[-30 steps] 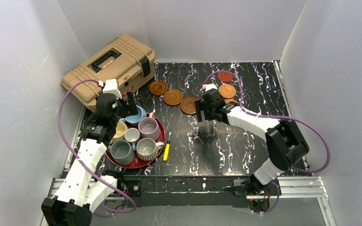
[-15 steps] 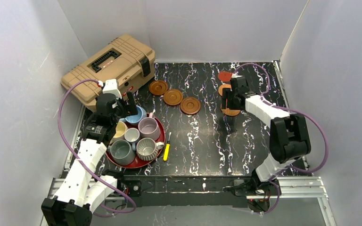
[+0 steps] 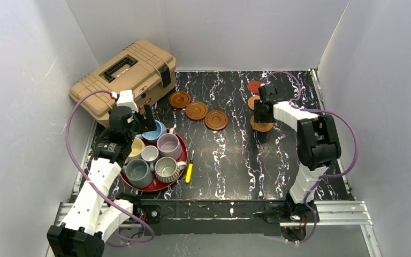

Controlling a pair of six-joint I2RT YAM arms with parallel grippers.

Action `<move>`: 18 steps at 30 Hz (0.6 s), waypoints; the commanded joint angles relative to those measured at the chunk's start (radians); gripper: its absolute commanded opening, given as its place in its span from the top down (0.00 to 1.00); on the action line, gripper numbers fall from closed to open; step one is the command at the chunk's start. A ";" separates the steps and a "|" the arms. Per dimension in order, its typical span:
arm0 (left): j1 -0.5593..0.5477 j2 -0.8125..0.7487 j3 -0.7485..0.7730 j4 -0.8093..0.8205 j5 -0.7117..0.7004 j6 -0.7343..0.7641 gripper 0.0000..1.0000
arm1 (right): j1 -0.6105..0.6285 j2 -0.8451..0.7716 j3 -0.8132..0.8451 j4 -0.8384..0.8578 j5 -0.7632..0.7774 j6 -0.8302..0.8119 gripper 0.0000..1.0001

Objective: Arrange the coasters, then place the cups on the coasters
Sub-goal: Move the coaster to the center of the board.

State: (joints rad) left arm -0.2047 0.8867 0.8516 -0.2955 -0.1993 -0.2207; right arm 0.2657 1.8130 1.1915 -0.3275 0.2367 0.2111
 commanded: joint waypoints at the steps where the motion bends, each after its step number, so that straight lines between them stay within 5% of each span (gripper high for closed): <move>1: 0.005 -0.018 0.021 -0.008 -0.009 0.004 0.01 | -0.008 0.044 0.057 -0.006 0.024 -0.033 0.44; 18: 0.005 -0.023 0.021 -0.008 -0.009 0.003 0.01 | -0.002 0.029 -0.054 -0.028 -0.098 0.009 0.49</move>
State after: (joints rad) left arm -0.2047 0.8867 0.8516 -0.2955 -0.1993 -0.2207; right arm 0.2554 1.8614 1.1957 -0.3046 0.1726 0.2062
